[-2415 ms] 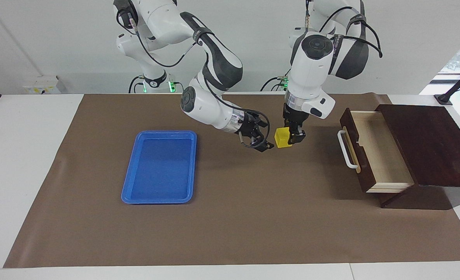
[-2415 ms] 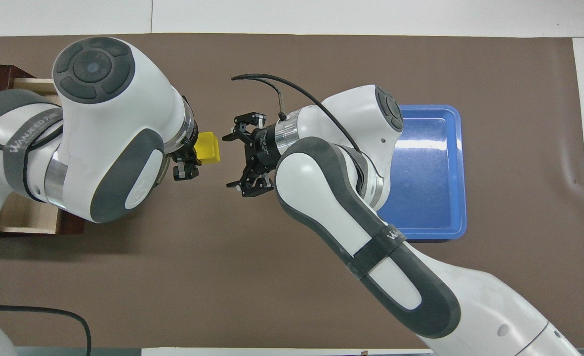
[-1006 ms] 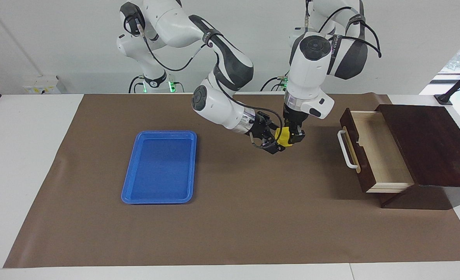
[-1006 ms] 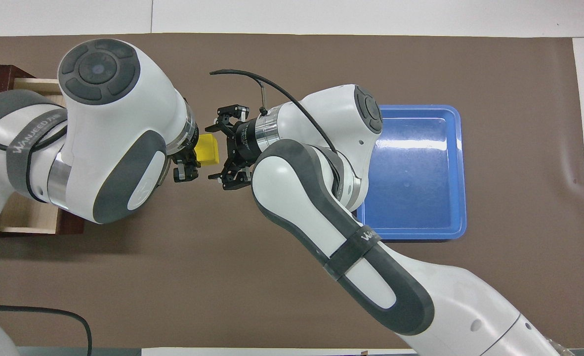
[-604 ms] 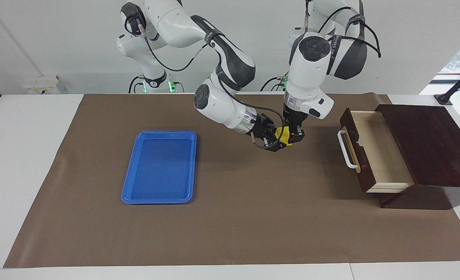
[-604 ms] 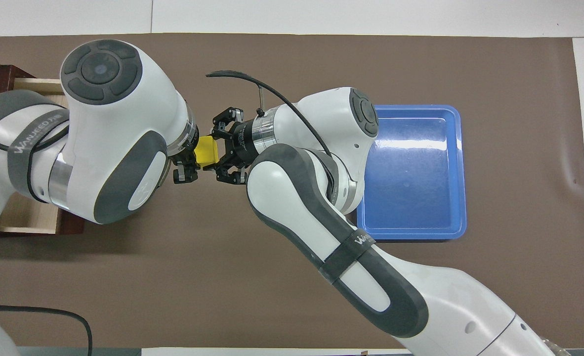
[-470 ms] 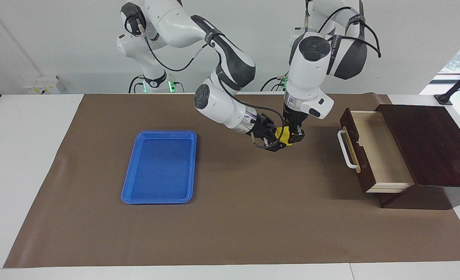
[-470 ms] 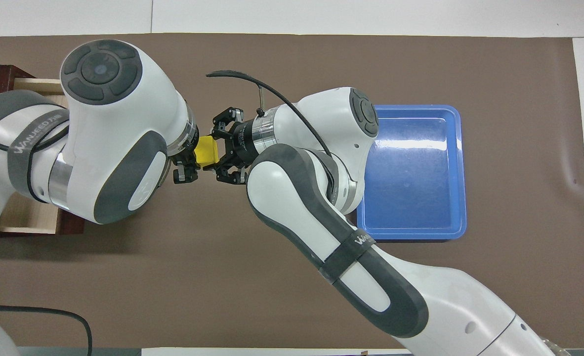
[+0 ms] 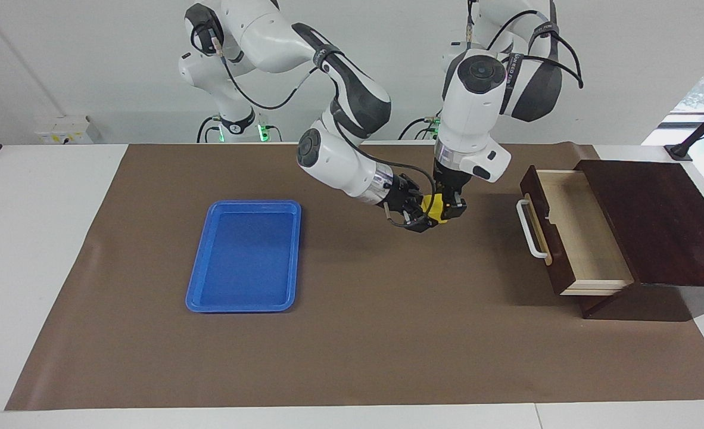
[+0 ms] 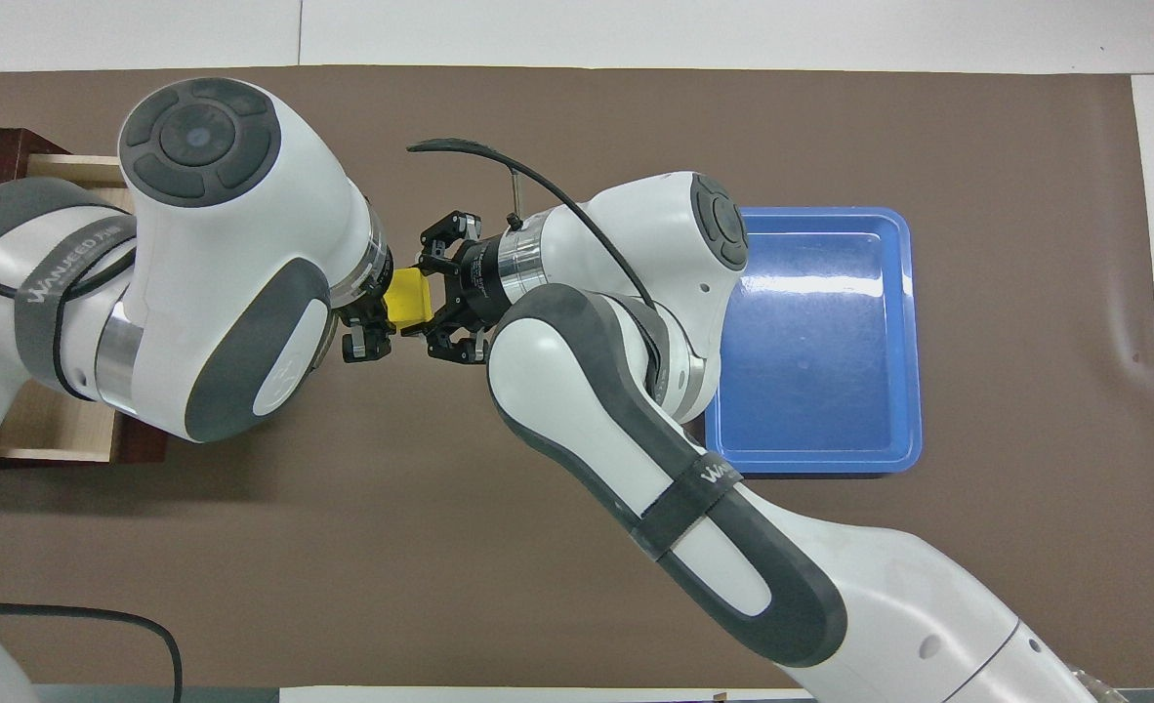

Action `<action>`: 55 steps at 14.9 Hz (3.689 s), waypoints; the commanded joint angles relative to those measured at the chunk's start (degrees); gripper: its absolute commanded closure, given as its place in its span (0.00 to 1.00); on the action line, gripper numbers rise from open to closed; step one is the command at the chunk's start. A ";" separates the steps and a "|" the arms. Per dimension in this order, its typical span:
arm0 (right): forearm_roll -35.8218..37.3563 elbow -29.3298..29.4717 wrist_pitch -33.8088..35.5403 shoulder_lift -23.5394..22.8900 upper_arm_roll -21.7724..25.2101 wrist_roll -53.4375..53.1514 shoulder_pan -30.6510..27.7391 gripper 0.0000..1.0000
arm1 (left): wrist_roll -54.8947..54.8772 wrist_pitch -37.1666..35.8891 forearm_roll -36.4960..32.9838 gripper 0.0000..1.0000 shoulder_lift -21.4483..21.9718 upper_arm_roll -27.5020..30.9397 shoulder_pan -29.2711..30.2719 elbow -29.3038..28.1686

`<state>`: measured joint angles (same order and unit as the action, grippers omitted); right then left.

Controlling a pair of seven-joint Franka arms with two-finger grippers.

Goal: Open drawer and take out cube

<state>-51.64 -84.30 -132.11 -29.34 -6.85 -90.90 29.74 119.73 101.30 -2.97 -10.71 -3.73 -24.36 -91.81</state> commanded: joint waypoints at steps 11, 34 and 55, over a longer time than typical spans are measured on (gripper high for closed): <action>2.24 1.60 7.03 0.33 0.44 -2.17 -7.13 1.00 | -12.40 4.25 -0.63 0.00 3.06 0.83 8.35 -8.10; -1.36 -47.53 5.72 23.19 0.53 42.83 -32.56 1.00 | -50.38 19.82 -3.53 0.00 6.58 0.83 36.40 -18.84; -6.28 -54.56 1.42 23.80 0.53 45.99 -30.53 0.88 | -101.67 -4.71 2.79 0.00 13.60 -0.31 28.93 -6.97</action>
<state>-55.43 -136.95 -129.40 -7.44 -6.13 -46.68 -1.03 26.69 97.80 -1.62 -0.16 -4.64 4.52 -96.42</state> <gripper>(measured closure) 0.441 0.000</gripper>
